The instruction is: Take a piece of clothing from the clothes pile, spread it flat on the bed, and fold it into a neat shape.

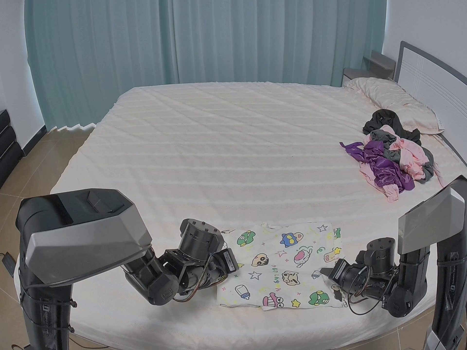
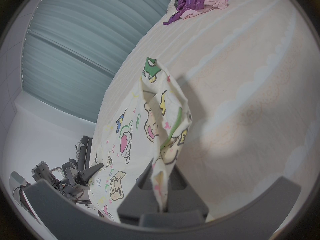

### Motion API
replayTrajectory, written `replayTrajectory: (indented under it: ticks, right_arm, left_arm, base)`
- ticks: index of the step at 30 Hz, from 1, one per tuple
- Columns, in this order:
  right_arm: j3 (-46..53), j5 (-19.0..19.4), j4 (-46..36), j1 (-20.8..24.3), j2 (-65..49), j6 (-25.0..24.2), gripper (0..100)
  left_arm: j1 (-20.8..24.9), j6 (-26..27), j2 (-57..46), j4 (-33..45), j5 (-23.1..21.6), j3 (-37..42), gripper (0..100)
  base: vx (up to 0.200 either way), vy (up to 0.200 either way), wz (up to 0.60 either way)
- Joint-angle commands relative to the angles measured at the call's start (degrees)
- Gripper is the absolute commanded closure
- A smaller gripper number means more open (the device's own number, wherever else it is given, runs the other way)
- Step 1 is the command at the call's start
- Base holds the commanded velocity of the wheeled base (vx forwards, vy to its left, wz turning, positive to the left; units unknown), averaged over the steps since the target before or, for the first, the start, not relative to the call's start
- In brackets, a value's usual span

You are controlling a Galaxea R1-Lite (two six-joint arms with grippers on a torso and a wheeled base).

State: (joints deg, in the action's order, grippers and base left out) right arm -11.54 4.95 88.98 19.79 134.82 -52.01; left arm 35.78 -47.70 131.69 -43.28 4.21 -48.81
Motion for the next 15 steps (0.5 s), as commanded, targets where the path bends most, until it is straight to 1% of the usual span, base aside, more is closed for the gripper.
replayTrajectory:
  ticks: [1,5,10,13,15]
  right_arm:
    - [-0.1,0.0,0.5,0.1,-0.1,0.0,100]
    - [-0.7,0.0,0.5,0.0,-0.3,0.0,100]
    - [-0.8,-0.1,0.6,0.2,-0.4,0.0,100]
    - [-0.8,-0.2,0.6,0.3,-0.6,0.1,100]
    - [-0.9,-0.4,0.6,0.3,-1.0,0.1,100]
  left_arm:
    - [0.0,0.0,-0.7,0.0,0.3,0.2,100]
    - [-0.3,0.0,-0.8,0.0,1.6,0.6,100]
    - [-0.4,0.0,-1.1,0.0,1.8,1.1,100]
    - [-0.4,-0.2,-1.3,0.1,2.8,2.1,100]
    - [-0.5,-1.8,-1.4,0.0,3.9,2.2,100]
  base:
    - [0.000,0.200,0.00]
    - [0.000,0.200,0.00]
    - [0.000,0.200,0.00]
    - [0.000,0.200,0.00]
    - [0.000,0.200,0.00]
